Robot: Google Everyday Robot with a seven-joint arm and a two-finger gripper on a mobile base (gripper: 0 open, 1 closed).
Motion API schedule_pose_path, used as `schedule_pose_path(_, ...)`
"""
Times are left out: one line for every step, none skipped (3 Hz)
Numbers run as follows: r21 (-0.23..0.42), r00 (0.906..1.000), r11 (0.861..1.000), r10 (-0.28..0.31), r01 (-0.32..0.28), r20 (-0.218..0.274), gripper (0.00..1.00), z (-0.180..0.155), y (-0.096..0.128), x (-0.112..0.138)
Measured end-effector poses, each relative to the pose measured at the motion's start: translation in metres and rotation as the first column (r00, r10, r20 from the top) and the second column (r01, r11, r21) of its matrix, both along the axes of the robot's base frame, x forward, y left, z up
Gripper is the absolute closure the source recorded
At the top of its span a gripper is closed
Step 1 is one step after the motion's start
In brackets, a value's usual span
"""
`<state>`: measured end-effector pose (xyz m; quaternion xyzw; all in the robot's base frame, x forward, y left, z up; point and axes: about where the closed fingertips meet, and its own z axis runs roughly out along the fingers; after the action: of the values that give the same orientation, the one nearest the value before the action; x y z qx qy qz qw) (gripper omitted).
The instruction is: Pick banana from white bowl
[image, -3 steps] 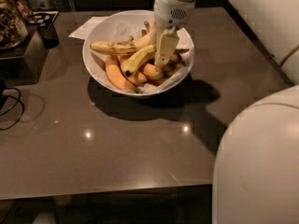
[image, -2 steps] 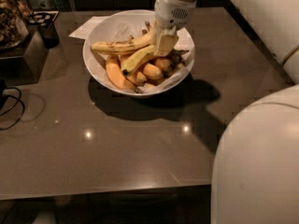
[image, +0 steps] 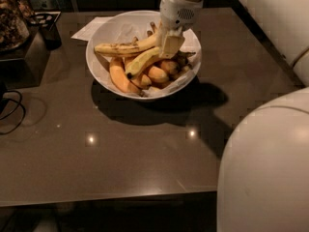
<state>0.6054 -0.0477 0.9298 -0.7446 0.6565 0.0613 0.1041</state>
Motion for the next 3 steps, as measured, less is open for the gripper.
schedule_pose_path(0.034, 0.9985, 0.999, -0.016, 0.015, 0.052, 1.0, 0.014, 0.001, 0.003)
schedule_pose_path(0.088, 0.9927, 0.996, -0.043, 0.033, 0.113, 1.0, 0.045, -0.008, -0.005)
schedule_pose_path(0.088, 0.9926, 0.996, -0.044, 0.034, 0.113, 1.0, 0.046, -0.008, -0.005)
